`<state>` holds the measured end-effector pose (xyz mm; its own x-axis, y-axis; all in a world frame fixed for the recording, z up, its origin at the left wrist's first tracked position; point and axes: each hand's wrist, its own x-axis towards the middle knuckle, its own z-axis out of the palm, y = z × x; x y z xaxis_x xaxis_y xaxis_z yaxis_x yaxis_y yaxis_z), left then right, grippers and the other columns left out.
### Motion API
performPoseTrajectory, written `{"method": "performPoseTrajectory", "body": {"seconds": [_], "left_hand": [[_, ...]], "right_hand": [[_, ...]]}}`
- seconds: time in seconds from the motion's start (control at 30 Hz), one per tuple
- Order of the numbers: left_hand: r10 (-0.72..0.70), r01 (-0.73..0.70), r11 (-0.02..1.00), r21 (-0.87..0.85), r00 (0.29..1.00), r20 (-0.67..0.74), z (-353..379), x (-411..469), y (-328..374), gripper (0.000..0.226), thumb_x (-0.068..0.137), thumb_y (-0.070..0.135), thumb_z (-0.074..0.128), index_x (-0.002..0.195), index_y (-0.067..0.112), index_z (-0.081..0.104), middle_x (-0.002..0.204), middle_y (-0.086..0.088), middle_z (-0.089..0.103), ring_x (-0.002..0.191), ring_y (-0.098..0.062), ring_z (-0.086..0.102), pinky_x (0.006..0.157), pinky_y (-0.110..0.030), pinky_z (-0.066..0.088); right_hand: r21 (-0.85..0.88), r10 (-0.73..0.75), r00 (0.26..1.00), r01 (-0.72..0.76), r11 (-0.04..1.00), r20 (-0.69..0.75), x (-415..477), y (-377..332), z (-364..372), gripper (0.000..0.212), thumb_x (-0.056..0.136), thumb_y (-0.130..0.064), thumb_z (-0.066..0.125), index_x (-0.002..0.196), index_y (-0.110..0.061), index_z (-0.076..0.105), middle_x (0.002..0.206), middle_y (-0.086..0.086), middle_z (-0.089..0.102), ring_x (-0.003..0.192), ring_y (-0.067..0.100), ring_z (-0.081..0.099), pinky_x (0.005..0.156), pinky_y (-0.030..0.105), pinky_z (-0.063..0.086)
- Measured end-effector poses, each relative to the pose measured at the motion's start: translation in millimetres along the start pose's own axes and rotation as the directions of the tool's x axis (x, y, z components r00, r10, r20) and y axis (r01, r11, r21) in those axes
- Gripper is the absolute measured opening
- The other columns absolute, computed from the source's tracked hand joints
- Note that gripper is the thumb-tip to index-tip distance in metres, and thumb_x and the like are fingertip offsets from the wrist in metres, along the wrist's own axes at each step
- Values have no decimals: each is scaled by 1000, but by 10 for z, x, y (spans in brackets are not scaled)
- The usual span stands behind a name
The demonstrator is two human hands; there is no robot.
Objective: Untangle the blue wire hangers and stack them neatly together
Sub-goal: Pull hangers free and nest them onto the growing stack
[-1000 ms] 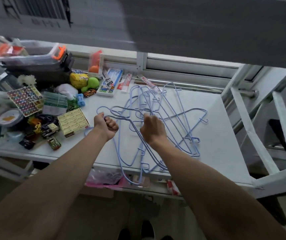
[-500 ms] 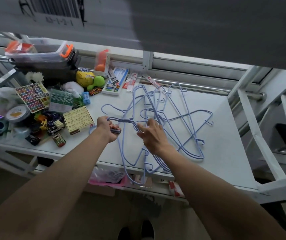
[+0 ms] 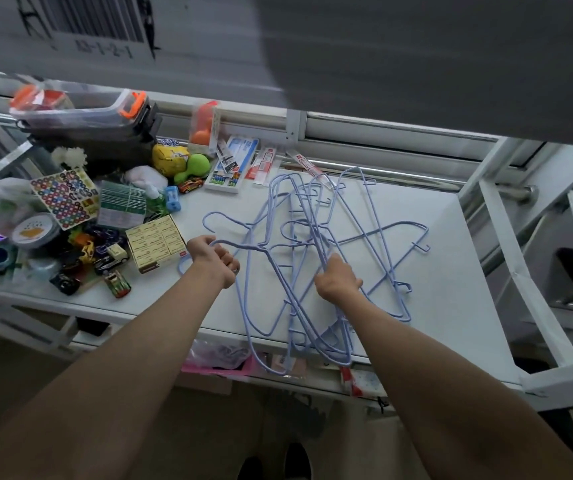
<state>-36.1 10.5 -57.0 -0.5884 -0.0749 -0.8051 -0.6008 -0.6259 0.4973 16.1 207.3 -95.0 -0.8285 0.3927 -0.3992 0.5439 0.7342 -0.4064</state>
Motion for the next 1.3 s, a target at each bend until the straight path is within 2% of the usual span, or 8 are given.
{"method": "performPoseTrajectory", "body": {"seconds": [0.2,0.4,0.5,0.6,0.7,0.93,1.1,1.3], "left_hand": [[-38,39,998,-46,999,16,-27,-11,44,40,83,30,48,54,20,22,41,4,19,35,-18,13,48,-26,11],[-22,31,995,-99,995,97,-88,111,119,50,99,23,36,51,20,20,30,4,16,23,-14,13,36,-13,15],[23,2,988,-155,988,155,-220,177,179,62,97,15,31,35,18,21,28,4,14,20,-14,12,33,-10,15],[47,-11,986,-168,976,211,-374,213,260,68,97,14,29,29,18,22,27,4,13,19,-13,12,33,-11,13],[56,-17,988,-153,965,258,-503,210,372,69,97,14,29,29,17,23,26,3,14,19,-12,13,33,-13,10],[98,-54,983,-173,963,252,-639,159,547,63,91,9,33,29,17,23,26,3,14,18,-12,14,31,-16,11],[90,-40,978,-206,968,235,-602,177,551,70,98,14,27,29,16,21,26,3,13,19,-13,13,33,-15,11],[82,-46,982,-184,978,192,-523,209,476,65,97,13,29,32,16,22,29,3,13,20,-13,12,34,-13,11]], "right_hand": [[206,29,996,-10,979,-90,2,80,-25,30,88,-14,47,113,1,55,113,21,61,99,38,58,73,34,43],[284,-32,993,64,957,-116,73,44,-48,30,96,-27,43,99,-2,57,106,21,62,96,38,57,72,32,36],[345,-83,993,108,932,-86,117,-13,-77,54,97,-52,37,78,-5,56,88,15,63,85,34,59,70,33,38],[380,17,983,55,923,-185,119,-13,-211,66,99,-54,25,93,-1,64,103,21,66,97,37,60,77,39,41],[275,165,949,-89,957,-268,143,125,-346,33,96,-23,41,109,1,60,121,25,60,112,41,57,89,42,46],[69,172,980,-166,984,-98,192,358,-312,28,90,-21,55,110,-2,59,120,21,62,116,38,54,102,41,39],[124,148,965,-123,985,-217,106,423,-277,28,94,-13,46,115,3,54,122,24,59,112,41,57,88,42,46],[145,89,886,-25,989,-456,61,418,-417,13,92,-9,48,104,-5,52,101,22,66,94,40,63,68,35,37]]}}
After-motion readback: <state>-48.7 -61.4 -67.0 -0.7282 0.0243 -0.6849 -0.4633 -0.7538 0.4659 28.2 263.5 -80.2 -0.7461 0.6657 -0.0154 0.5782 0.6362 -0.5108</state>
